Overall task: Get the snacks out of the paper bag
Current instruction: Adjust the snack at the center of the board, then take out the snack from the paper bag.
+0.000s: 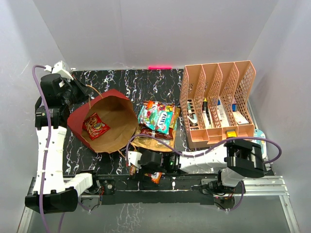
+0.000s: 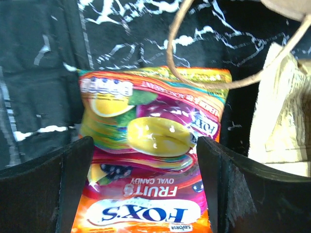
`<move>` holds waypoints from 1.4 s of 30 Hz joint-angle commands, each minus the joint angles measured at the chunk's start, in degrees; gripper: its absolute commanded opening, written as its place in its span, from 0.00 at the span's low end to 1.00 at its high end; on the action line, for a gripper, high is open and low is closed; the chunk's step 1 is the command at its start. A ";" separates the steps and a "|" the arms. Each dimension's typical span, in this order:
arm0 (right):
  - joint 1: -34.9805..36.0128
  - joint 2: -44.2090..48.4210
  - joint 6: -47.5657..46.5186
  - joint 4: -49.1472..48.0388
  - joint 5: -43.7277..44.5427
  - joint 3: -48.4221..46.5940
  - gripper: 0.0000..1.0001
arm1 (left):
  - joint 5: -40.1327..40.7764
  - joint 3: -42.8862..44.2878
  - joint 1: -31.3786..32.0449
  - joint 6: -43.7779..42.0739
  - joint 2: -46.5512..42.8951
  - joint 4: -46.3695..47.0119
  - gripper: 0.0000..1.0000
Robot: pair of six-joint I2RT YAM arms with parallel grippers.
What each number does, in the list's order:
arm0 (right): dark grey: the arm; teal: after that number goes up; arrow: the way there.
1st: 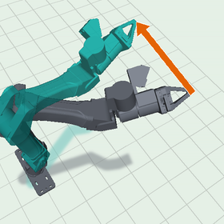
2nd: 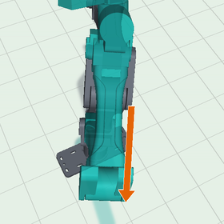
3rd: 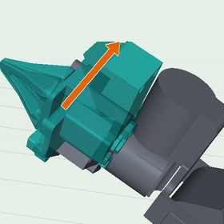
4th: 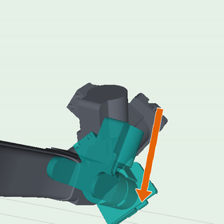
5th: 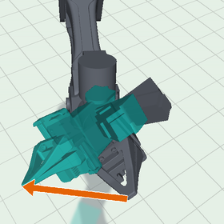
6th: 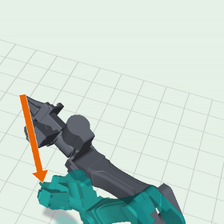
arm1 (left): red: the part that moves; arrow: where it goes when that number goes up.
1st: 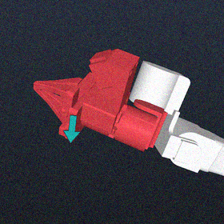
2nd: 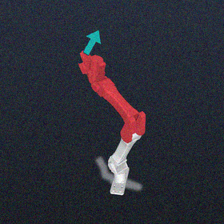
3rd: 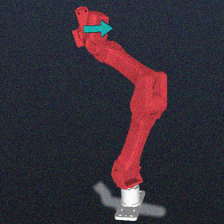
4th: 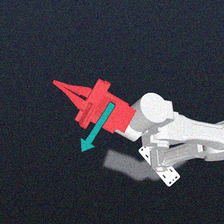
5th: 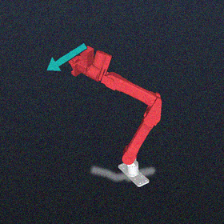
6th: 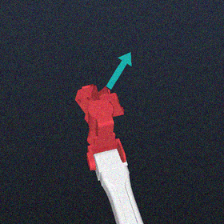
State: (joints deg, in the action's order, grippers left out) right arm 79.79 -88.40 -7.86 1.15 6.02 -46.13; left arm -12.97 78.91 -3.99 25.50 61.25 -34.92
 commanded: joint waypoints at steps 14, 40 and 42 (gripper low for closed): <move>-3.76 2.91 -1.71 -1.68 21.71 0.76 0.85 | -1.24 0.57 0.19 -0.36 -1.14 0.38 0.00; -11.64 -16.89 -45.45 -9.98 -16.84 -30.10 0.79 | 0.36 -3.25 1.73 -1.59 -6.26 0.04 0.00; -13.03 -20.21 -51.95 -8.98 -20.40 -31.67 0.79 | 0.31 -4.19 1.94 -1.31 -6.89 0.45 0.00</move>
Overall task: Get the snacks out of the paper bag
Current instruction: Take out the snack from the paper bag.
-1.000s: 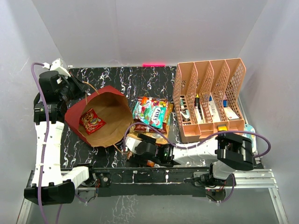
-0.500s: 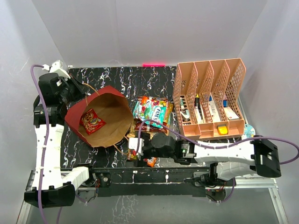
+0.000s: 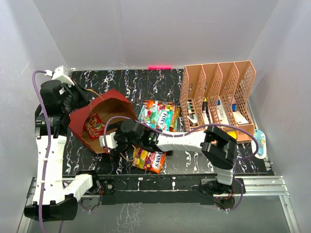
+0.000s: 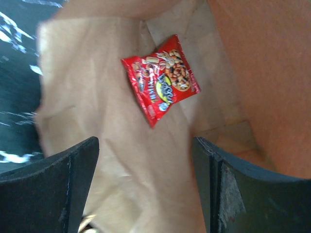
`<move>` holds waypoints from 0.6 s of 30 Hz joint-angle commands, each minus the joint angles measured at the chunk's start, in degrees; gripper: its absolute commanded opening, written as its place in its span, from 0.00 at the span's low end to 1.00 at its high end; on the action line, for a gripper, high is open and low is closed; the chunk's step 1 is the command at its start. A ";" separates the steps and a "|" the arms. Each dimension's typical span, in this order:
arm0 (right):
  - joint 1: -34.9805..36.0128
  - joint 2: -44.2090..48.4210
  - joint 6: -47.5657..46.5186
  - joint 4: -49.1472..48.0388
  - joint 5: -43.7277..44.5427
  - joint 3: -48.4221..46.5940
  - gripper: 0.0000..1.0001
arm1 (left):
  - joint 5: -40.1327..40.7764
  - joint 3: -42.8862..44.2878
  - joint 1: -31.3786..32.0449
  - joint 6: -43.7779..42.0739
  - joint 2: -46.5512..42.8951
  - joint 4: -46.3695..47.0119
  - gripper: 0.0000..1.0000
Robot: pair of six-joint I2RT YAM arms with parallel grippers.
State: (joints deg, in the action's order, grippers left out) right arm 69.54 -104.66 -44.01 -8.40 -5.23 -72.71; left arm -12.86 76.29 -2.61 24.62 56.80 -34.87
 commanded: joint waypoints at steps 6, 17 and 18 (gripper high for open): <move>-4.00 -14.51 -28.76 3.01 -11.17 -12.56 0.73 | -0.36 -2.10 2.17 -0.24 -2.94 0.49 0.00; -5.11 -29.28 -33.70 -0.12 -6.98 -24.23 0.65 | -0.21 -2.64 4.95 -0.06 -3.64 0.03 0.00; -5.30 -30.51 -33.63 -1.09 -6.83 -25.24 0.65 | -0.23 -2.56 5.17 -0.02 -3.58 0.04 0.00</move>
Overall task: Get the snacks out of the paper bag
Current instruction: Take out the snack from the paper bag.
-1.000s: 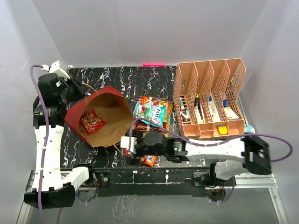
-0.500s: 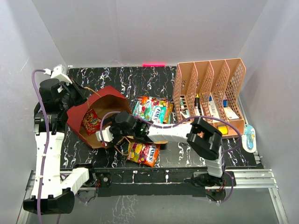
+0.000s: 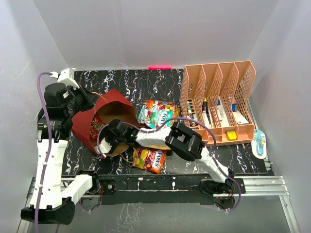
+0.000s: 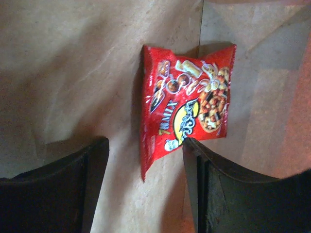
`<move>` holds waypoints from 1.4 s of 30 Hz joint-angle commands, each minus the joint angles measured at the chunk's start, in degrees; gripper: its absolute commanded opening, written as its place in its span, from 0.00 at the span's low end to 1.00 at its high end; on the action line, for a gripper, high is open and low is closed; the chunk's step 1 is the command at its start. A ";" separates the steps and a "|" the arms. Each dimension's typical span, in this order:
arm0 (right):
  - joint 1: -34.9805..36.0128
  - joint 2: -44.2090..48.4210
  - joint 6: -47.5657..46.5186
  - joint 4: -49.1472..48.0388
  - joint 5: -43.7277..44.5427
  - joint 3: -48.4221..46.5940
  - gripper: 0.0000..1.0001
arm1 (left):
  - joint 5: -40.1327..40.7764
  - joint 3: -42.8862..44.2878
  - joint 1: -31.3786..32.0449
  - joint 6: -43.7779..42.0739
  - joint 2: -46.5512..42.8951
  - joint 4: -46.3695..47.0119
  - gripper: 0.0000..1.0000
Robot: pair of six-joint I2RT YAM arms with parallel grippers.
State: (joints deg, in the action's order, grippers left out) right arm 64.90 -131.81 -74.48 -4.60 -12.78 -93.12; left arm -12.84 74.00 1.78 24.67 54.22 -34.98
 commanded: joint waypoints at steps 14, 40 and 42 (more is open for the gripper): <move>-1.97 -1.92 6.02 -10.41 5.03 -9.37 0.07 | 6.95 3.04 1.21 -2.97 0.64 -2.28 0.00; -1.45 44.75 46.68 -2.43 -5.70 23.46 0.07 | 20.99 -2.00 1.23 -9.42 -0.44 0.14 0.00; -1.44 49.34 47.76 0.27 -6.12 25.60 0.07 | 21.02 0.18 1.22 -7.56 1.03 -0.55 0.00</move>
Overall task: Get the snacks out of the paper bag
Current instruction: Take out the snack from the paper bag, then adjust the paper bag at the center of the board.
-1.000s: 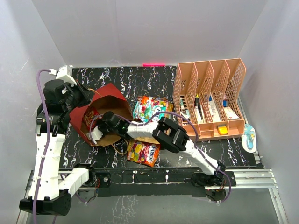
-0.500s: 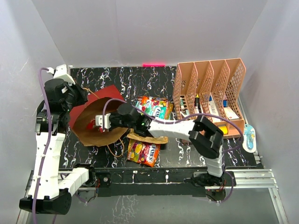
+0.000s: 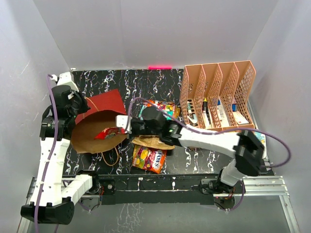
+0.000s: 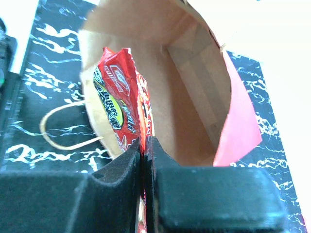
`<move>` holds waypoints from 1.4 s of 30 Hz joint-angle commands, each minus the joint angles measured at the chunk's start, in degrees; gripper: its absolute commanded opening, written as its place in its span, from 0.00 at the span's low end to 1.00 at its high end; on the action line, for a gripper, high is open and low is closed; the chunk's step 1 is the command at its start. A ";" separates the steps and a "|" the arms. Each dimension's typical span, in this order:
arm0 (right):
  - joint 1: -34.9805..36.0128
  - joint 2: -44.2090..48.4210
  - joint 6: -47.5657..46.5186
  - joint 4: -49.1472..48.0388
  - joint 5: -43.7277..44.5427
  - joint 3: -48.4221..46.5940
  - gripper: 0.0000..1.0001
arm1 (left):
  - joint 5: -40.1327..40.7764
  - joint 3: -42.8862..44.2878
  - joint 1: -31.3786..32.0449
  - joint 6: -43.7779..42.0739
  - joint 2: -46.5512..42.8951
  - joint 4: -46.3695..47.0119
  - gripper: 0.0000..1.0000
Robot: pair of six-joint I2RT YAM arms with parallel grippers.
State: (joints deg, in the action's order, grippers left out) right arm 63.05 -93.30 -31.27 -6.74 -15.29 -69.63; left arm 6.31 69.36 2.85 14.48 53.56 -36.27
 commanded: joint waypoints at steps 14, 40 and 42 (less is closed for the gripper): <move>0.41 35.08 10.04 12.27 1.07 13.97 0.07 | -2.71 25.97 0.14 27.96 14.35 -11.90 0.00; 0.41 45.85 24.64 8.16 6.80 27.48 0.07 | -1.17 12.10 -15.24 18.93 14.55 -6.17 0.25; 0.41 44.57 26.34 4.93 6.06 29.39 0.07 | -0.60 12.99 -15.18 18.46 13.49 -6.40 0.41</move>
State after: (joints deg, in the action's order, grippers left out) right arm 63.26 -47.24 -9.96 6.96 -9.93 -42.48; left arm 3.64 81.10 -12.51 34.57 71.11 -43.33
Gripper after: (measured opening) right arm 0.078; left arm 0.308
